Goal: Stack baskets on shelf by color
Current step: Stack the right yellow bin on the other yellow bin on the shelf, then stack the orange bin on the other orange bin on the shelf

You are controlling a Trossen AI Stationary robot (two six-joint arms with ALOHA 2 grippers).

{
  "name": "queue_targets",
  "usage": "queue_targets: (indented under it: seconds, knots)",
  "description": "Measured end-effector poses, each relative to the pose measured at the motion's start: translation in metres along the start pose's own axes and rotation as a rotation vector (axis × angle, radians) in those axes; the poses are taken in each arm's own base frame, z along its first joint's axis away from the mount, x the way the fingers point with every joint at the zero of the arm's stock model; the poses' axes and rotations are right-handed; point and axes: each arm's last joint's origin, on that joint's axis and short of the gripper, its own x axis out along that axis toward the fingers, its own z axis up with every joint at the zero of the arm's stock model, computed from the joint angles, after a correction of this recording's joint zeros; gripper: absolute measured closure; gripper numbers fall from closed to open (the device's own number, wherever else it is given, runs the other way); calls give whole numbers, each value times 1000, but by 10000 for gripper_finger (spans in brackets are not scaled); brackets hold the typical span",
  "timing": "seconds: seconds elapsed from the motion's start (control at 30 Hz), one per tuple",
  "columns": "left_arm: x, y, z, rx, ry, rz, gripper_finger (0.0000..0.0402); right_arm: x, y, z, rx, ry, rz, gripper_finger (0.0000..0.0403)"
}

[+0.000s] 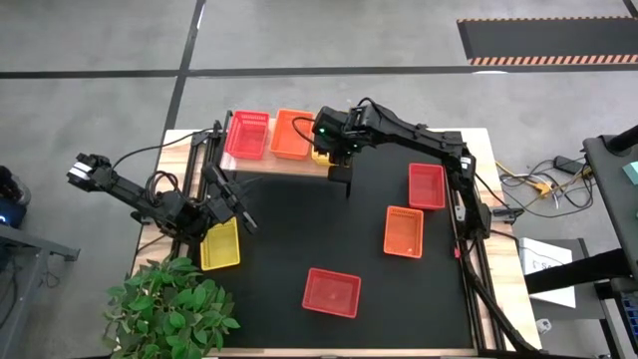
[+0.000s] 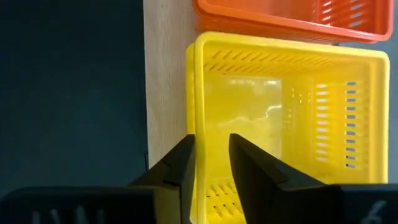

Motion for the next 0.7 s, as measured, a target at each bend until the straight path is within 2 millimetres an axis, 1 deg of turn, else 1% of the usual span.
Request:
queue_targets:
  seconds: [0.17,0.3,0.43,0.5,0.6,0.7]
  knots:
    - [0,0,0,14,0,0,395,-12,-2,1,4,-26,-6,289]
    - [0,-2,0,20,2,-3,395,-29,1,-5,-6,-46,82,287]
    - [1,-2,0,24,3,-4,395,-53,8,-13,-9,-115,196,306]
    - [1,-2,0,28,1,-4,395,-66,14,-20,-22,-136,218,319]
    - [1,-2,0,28,-2,-5,395,-79,26,-29,-29,-174,224,340]
    - [1,-2,0,29,-3,-6,395,-87,39,-40,-35,-221,231,358]
